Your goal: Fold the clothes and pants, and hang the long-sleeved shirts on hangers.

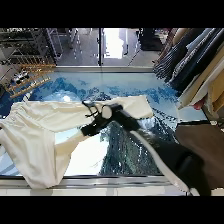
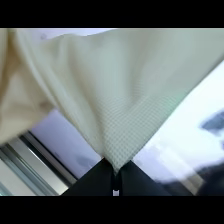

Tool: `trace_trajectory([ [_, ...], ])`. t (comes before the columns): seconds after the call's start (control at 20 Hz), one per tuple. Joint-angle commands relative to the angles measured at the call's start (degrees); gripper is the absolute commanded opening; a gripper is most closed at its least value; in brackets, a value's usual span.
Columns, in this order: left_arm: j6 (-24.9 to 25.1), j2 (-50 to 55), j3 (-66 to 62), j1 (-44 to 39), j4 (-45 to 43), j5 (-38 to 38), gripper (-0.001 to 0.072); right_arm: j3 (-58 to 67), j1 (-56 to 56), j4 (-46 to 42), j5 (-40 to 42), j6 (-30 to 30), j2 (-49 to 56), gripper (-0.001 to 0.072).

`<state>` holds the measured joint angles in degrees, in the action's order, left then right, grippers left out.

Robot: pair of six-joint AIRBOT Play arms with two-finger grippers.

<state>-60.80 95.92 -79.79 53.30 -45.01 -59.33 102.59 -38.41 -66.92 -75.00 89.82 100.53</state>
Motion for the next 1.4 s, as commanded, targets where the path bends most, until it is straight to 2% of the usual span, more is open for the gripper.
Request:
trace_trajectory([
  [0.0, 2.3, -4.2, 0.0, 0.0, -0.7, 0.5, 0.0023, 0.0, 3.1, -15.0, -26.4, 2.8, -16.6, 0.0025],
  [0.1, 2.3, -4.2, 0.1, -0.2, -4.9, -0.9, 0.0022, -0.4, 2.7, -15.3, -30.2, 9.2, -27.8, 0.0026],
  [0.25, 2.3, -3.9, 1.4, -1.2, -9.1, -4.8, 0.0022, -0.4, 4.7, -22.1, -19.9, 14.4, -38.0, 0.0024],
  [0.35, 2.0, -3.9, 2.9, -1.7, -9.0, -5.7, 0.0021, -0.4, 10.7, -25.4, -17.3, 13.2, -34.7, 0.0025],
  [0.45, 1.5, -3.9, 4.4, -2.2, -9.0, -6.9, 0.0028, -0.4, 20.8, -26.2, -15.5, 10.8, -25.7, 0.0025],
  [0.5, 1.4, -3.9, 4.8, -2.2, -9.0, -8.4, 0.0162, -0.4, 26.6, -25.4, -13.4, 9.8, -20.0, 0.0045],
  [0.55, 1.0, -3.9, 4.9, -2.3, -9.0, -10.4, 0.0411, -0.4, 31.8, -23.0, -10.7, 9.8, -14.7, 0.0191],
  [0.6, -0.5, -3.9, 4.8, -2.2, -9.0, -11.7, 0.0452, -0.4, 37.3, -18.2, -7.3, 7.1, -9.5, 0.0432],
  [0.65, -1.6, -4.2, 4.8, -2.0, -9.0, -12.4, 0.0479, -0.4, 42.2, -11.8, -6.6, 3.5, -5.6, 0.0535],
  [0.75, -3.7, -5.2, 4.7, -0.9, -9.4, -12.3, 0.0479, -0.8, 51.1, -1.5, -13.0, -1.9, -1.2, 0.0529],
  [0.8, -5.4, -5.9, 4.7, -0.2, -10.8, -12.2, 0.0479, -3.3, 54.8, 0.3, -15.5, -3.1, -1.6, 0.0499],
  [0.9, -9.2, -6.9, 4.7, 1.2, -18.2, -12.3, 0.0478, -13.5, 59.9, 2.6, -16.0, -6.7, -6.6, 0.0499],
  [1.0, -12.6, -6.8, 4.9, 2.5, -25.1, -13.6, 0.0478, -31.1, 63.2, 7.4, -10.1, -11.1, -16.5, 0.05],
  [1.15, -12.4, -6.7, 5.7, 3.6, -24.0, -13.7, 0.0478, -55.1, 63.2, 17.6, 1.2, -16.7, -28.3, 0.05],
  [1.25, -12.3, -6.6, 5.7, 3.6, -23.0, -13.1, 0.0478, -64.0, 61.7, 20.7, 8.9, -17.1, -29.6, 0.0506],
  [1.35, -12.2, -6.7, 5.7, 3.6, -21.1, -13.0, 0.0478, -67.8, 60.1, 23.8, 16.6, -17.6, -28.7, 0.0508],
])
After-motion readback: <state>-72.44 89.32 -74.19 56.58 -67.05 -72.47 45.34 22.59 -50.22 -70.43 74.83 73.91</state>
